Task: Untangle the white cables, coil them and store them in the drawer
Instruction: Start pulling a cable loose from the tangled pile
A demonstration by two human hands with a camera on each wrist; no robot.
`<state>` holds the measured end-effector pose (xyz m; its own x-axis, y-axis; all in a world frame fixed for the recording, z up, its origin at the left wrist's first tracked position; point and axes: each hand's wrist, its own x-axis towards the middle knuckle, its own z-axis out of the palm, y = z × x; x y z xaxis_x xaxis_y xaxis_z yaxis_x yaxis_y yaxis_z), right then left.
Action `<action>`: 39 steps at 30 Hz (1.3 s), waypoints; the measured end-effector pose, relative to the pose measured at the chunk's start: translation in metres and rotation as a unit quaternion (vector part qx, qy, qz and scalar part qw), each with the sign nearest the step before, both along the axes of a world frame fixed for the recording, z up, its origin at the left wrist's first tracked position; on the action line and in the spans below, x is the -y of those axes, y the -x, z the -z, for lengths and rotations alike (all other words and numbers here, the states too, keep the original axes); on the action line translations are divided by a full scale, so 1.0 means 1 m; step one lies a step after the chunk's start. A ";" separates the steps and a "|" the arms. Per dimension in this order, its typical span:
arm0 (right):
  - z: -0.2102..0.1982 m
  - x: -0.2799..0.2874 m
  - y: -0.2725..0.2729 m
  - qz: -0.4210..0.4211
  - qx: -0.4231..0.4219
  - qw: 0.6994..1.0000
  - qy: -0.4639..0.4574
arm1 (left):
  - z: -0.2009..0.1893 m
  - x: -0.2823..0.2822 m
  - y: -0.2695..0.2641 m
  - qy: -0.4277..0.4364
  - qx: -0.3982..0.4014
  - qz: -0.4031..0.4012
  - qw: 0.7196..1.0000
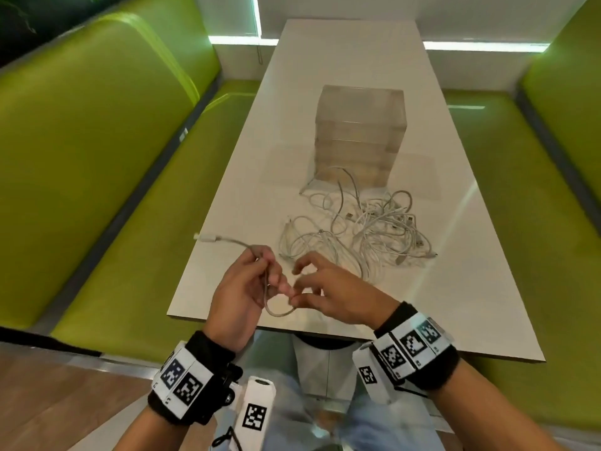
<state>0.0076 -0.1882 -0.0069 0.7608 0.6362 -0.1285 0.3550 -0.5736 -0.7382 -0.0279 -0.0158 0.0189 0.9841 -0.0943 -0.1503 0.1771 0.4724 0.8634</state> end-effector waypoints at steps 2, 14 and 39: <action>-0.002 0.005 0.001 -0.046 -0.065 0.997 -0.013 | -0.007 0.001 -0.001 -0.011 0.022 -0.010 1.000; 0.008 0.041 -0.013 0.044 -0.066 0.996 0.044 | -0.018 -0.035 -0.010 -0.061 0.071 -0.120 0.988; 0.005 0.067 -0.012 0.171 -0.069 0.983 -0.018 | 0.009 -0.003 -0.016 0.002 0.093 0.029 0.995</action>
<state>0.0199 -0.2548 -0.0119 0.9074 0.3533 -0.2277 0.0414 -0.6142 -0.7880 -0.0117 -0.0125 0.0100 0.9877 -0.1526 0.0347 0.0415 0.4694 0.8820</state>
